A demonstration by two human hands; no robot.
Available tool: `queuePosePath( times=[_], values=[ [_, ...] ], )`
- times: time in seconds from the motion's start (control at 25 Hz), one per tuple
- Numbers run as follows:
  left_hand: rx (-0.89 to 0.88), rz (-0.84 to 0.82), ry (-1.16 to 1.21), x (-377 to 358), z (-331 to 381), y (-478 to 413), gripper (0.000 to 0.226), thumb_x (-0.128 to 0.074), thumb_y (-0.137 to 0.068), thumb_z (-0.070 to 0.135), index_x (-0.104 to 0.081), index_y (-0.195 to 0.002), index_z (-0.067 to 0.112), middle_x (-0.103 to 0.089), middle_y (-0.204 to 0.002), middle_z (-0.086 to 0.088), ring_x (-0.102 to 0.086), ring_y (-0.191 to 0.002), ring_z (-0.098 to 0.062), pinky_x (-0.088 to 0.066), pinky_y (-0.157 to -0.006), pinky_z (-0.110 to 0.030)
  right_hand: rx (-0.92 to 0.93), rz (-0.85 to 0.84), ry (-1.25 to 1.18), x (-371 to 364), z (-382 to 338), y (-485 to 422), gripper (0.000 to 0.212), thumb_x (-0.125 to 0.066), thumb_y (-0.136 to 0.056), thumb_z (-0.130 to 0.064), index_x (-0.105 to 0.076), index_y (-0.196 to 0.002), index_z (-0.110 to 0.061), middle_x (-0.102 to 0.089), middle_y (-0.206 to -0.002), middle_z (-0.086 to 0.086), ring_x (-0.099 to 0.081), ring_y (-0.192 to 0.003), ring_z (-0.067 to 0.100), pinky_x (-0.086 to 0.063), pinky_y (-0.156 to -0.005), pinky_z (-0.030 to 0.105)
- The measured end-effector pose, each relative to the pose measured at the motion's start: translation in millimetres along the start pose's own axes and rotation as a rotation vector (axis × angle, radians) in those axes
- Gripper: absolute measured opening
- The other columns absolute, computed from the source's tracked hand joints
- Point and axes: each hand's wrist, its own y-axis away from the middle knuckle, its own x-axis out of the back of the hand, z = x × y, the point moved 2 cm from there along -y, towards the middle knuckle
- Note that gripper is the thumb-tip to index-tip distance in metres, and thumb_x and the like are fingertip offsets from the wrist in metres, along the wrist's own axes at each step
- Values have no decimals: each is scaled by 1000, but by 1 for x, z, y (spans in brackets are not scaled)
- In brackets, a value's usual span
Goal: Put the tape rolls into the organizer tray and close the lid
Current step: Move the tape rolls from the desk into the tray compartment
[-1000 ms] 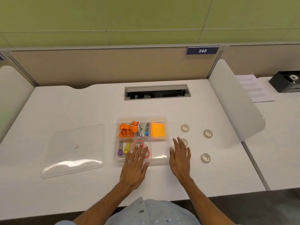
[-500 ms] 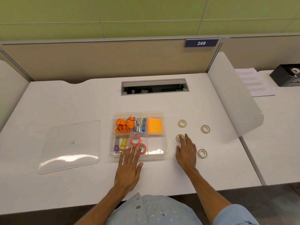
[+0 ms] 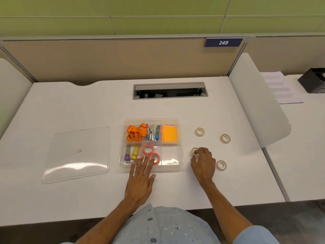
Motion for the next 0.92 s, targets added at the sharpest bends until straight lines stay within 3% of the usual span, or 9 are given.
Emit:
queuePosePath(
  times=[0.16, 0.36, 0.52, 0.68, 0.92],
  values=[
    [18, -22, -20, -1, 0, -1, 67, -31, -111, 52, -5, -168, 28, 1, -179, -1, 1, -167, -26, -8, -136, -56, 187, 111, -127, 5, -21, 1, 32, -72, -94, -29, -66, -125, -22, -66, -129, -4, -63, -117, 21, -47, -103, 41],
    [27, -27, -22, 2, 2, -2, 67, -32, -111, 52, -6, -169, 28, -3, -179, -2, -1, -167, -26, -8, -136, -57, 402, -143, -1, -10, -47, 2, 53, -65, -99, -44, -55, -149, -29, -59, -148, -7, -50, -141, 17, -34, -123, 43],
    [32, -45, -38, 2, 2, -1, 68, -28, -110, 55, -3, -168, 30, 2, -179, -1, 5, -167, -25, -1, -137, -55, 406, -169, 65, -21, -53, 8, 44, -62, -100, -48, -64, -140, -29, -60, -149, -6, -40, -153, 19, -26, -129, 45],
    [39, -58, -36, 1, 2, -2, 69, -28, -111, 56, 0, -168, 31, 5, -179, 0, 8, -166, -25, 3, -137, -53, 436, -179, 51, -24, -54, 13, 47, -60, -102, -48, -62, -144, -28, -50, -162, -7, -26, -164, 17, -12, -137, 51],
    [31, -43, -29, 1, 2, -2, 67, -29, -111, 54, -2, -168, 29, 1, -179, -1, 5, -167, -25, -1, -137, -54, 342, -24, -112, -11, -37, 8, 36, -66, -103, -25, -67, -138, -21, -61, -152, 0, -39, -158, 23, -25, -133, 52]
  ],
)
